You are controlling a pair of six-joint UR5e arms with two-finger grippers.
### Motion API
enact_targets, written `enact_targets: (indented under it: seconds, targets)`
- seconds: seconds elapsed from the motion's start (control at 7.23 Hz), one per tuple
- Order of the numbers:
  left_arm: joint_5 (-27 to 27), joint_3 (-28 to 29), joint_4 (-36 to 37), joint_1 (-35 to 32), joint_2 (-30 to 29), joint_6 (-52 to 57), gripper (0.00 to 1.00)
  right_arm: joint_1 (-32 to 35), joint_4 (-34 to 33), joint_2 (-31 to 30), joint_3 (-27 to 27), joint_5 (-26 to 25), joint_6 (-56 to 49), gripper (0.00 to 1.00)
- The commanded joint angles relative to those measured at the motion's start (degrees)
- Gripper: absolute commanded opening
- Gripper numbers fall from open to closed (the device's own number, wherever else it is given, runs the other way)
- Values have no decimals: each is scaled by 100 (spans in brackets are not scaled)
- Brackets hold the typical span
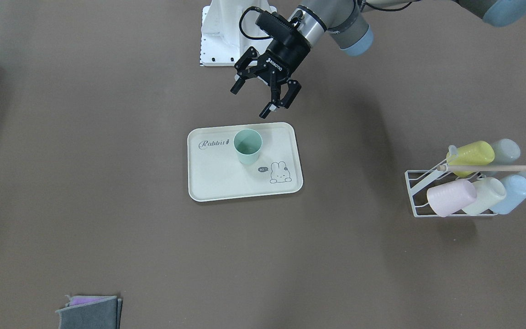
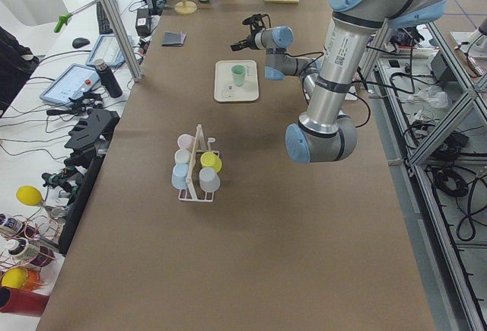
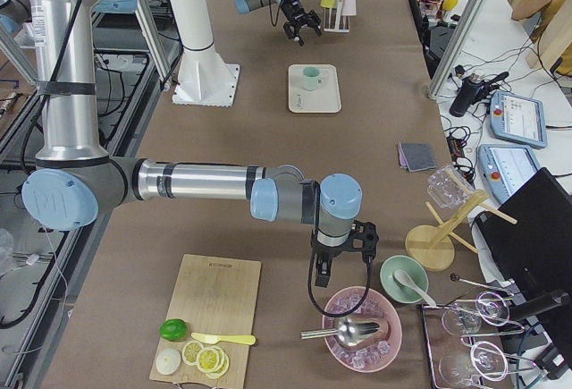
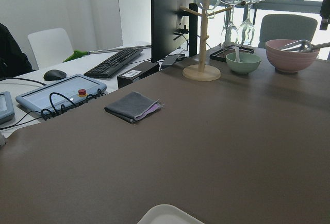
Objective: Pick up and place green cup on tray
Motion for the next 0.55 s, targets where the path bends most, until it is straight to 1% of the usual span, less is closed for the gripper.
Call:
enact_targets:
  seconds: [0.0, 0.28, 0.42]
  targets:
    - [-429, -237, 1679, -387, -67, -80, 98, -9, 0, 0, -3, 0, 0, 100]
    - [-1055, -185, 2798, -651, -337, -80, 98, -9, 0, 0, -3, -9, 0, 100]
    - [-1562, -167, 3220, -740, -531, -89, 98, -9, 0, 0, -3, -9, 0, 100]
